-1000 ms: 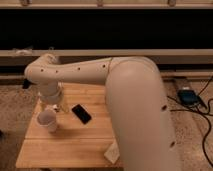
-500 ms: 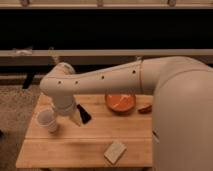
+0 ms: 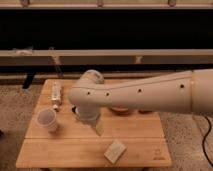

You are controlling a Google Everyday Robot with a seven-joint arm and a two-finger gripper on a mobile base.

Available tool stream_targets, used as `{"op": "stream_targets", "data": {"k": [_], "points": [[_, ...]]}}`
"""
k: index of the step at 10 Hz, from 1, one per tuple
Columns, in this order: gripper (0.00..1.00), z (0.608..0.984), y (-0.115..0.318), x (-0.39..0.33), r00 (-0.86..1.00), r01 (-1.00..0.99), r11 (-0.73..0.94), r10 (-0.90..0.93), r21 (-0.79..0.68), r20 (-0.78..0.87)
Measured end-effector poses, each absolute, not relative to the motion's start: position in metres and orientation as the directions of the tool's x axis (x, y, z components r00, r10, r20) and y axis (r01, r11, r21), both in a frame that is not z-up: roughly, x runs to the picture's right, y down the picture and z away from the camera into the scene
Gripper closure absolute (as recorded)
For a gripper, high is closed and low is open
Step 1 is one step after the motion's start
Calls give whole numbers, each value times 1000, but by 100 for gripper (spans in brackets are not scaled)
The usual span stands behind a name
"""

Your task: Move the arm in a circular motion

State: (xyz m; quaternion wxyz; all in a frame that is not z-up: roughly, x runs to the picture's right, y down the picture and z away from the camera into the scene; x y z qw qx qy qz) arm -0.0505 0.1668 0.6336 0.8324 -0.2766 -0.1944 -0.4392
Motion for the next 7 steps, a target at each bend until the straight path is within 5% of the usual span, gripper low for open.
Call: {"op": "stream_targets", "data": {"k": [7], "points": [[26, 677, 86, 80, 748, 662, 635, -523, -399, 409]]}}
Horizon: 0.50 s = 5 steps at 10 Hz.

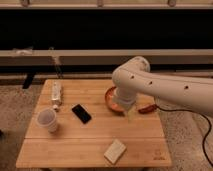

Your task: Move the arm in a circular motion

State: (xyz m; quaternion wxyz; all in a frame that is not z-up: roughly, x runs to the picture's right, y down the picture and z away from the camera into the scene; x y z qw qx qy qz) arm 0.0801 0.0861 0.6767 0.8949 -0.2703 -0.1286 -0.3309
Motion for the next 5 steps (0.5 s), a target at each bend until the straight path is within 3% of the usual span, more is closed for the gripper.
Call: {"op": "stream_targets", "data": {"k": [5], "points": [[26, 744, 25, 57, 703, 708, 606, -557, -362, 443]]}}
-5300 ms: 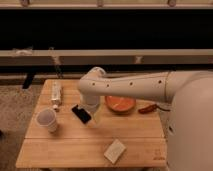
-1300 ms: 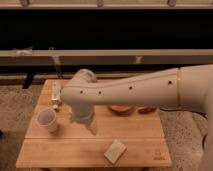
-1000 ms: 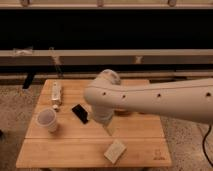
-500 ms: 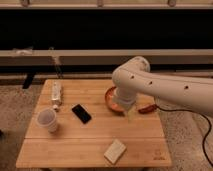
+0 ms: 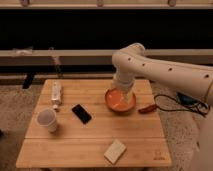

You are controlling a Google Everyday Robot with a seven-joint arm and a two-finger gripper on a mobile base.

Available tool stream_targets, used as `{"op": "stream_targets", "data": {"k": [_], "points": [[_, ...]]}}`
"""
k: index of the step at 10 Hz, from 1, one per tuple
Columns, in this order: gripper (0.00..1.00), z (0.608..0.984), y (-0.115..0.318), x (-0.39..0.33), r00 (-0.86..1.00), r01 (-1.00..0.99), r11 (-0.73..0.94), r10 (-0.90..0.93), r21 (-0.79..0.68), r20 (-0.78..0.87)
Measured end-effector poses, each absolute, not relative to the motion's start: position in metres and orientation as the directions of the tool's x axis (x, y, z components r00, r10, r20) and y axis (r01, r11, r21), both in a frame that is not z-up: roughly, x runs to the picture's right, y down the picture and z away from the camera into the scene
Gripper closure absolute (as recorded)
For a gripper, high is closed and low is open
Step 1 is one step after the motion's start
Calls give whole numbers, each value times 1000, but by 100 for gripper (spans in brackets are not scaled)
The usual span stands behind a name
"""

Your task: Move the arm in a circular motion

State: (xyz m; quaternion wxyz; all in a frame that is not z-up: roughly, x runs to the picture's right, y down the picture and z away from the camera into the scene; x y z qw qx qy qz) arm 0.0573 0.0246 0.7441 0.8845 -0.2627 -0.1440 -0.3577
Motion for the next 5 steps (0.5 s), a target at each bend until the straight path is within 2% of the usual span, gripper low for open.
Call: {"op": "stream_targets", "data": {"k": [3, 5], "points": [[26, 764, 14, 21, 650, 755, 571, -589, -323, 480], [26, 765, 14, 25, 653, 753, 571, -589, -326, 476]]}}
